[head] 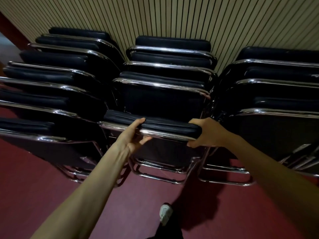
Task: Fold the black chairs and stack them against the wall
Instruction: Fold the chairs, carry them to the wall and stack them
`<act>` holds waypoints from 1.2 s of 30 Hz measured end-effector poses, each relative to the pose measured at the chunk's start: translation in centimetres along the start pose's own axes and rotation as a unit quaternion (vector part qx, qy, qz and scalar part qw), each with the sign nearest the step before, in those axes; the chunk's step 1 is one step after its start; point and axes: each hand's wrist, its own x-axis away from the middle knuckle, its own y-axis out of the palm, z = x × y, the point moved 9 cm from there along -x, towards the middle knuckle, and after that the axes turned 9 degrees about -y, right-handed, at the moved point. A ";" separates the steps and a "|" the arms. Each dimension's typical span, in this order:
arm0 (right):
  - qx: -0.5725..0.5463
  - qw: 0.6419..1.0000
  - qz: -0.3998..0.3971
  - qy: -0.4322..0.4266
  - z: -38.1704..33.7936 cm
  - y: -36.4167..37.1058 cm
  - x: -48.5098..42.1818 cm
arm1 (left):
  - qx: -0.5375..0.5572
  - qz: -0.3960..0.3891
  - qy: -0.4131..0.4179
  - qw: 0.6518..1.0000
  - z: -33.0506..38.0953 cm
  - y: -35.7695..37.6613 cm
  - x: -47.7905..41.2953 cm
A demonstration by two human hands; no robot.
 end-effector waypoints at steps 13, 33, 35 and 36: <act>0.001 1.000 0.023 0.006 1.4 -2.5 -4.3 | -0.024 -0.058 -0.034 0.997 3.9 2.0 -3.3; 0.019 0.999 0.006 0.036 5.6 -5.2 -8.5 | -0.062 -0.053 0.008 0.997 6.4 4.6 -6.3; 0.032 0.998 -0.012 0.047 5.2 -4.8 -8.2 | -0.071 -0.049 0.008 0.996 6.1 4.4 -5.7; 0.042 0.998 -0.019 0.053 4.9 -4.6 -7.9 | -0.070 -0.052 0.006 0.996 5.9 4.3 -5.2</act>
